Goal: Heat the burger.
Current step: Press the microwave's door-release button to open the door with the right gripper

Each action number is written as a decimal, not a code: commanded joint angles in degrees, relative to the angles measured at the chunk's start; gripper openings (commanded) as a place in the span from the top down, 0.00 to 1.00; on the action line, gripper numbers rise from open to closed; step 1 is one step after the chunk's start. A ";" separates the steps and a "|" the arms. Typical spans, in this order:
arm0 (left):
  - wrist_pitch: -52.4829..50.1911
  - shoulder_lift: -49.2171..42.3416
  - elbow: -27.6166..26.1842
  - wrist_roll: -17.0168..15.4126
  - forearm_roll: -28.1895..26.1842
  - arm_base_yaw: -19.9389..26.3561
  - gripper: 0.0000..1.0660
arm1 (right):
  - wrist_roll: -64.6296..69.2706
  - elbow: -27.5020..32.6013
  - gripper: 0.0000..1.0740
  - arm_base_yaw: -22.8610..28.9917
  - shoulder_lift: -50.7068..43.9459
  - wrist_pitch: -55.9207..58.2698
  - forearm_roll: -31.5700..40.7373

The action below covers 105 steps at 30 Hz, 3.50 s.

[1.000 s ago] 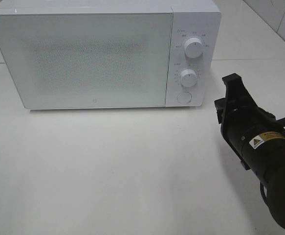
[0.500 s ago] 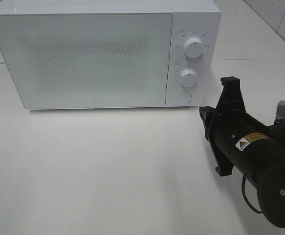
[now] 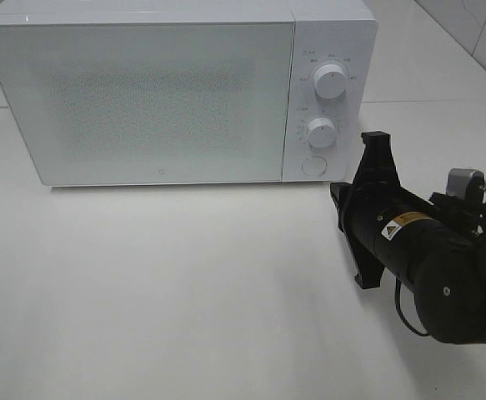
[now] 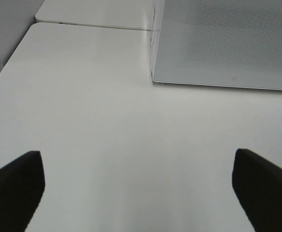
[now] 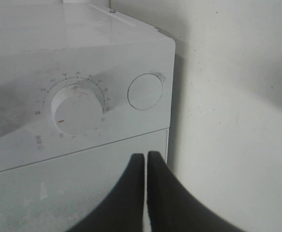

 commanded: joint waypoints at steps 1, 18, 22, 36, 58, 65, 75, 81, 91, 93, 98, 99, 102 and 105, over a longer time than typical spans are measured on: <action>-0.57 -1.09 0.17 -0.34 -0.11 0.00 0.08 | 0.06 -1.09 1.00 -0.92 0.52 0.86 -1.43; -0.57 -1.09 0.17 -0.34 0.00 0.00 0.08 | 1.43 -10.66 1.00 -9.91 6.59 8.48 -11.29; -0.57 -1.09 0.17 -0.34 0.00 0.00 0.08 | 2.81 -12.03 1.00 -10.31 7.85 8.82 -11.92; -0.57 -1.09 0.17 -0.34 0.00 0.00 0.08 | 4.18 -18.85 1.00 -10.31 13.35 9.45 -10.60; -0.57 -1.09 0.17 -0.34 0.00 0.00 0.08 | 2.18 -21.60 1.00 -11.00 15.53 0.80 -6.76; -0.57 -1.09 0.17 -0.34 0.00 0.00 0.08 | 2.12 -22.17 1.00 -11.00 15.76 -2.92 -6.76; -0.57 -1.03 0.17 -0.34 0.06 0.00 0.08 | -0.06 -25.78 1.00 -11.34 16.90 -7.33 -6.19; -0.57 -1.03 0.17 -0.34 0.06 0.00 0.08 | -1.95 -30.31 1.00 -13.29 18.05 -8.08 -6.88; -0.57 -1.03 0.17 -0.34 0.06 0.00 0.08 | -2.81 -30.71 1.00 -13.69 18.05 -6.70 -6.47; -0.57 -1.03 0.17 -0.34 0.06 0.00 0.08 | -3.04 -30.71 1.00 -13.69 18.05 -6.70 -6.47; -0.57 -1.03 0.17 -0.34 0.06 0.00 0.08 | -3.15 -30.71 1.00 -13.69 18.05 -6.53 -6.59; -0.57 -1.03 0.17 -0.34 0.06 0.00 0.08 | -3.15 -30.65 1.00 -13.69 18.05 -5.84 -6.59; -0.57 -1.03 0.17 -0.34 0.06 0.00 0.08 | -3.15 -30.65 1.00 -13.69 18.05 -4.76 -6.76; -0.57 -1.03 0.17 -0.34 0.06 0.00 0.08 | -2.81 -30.65 1.00 -13.58 18.05 -4.07 -7.45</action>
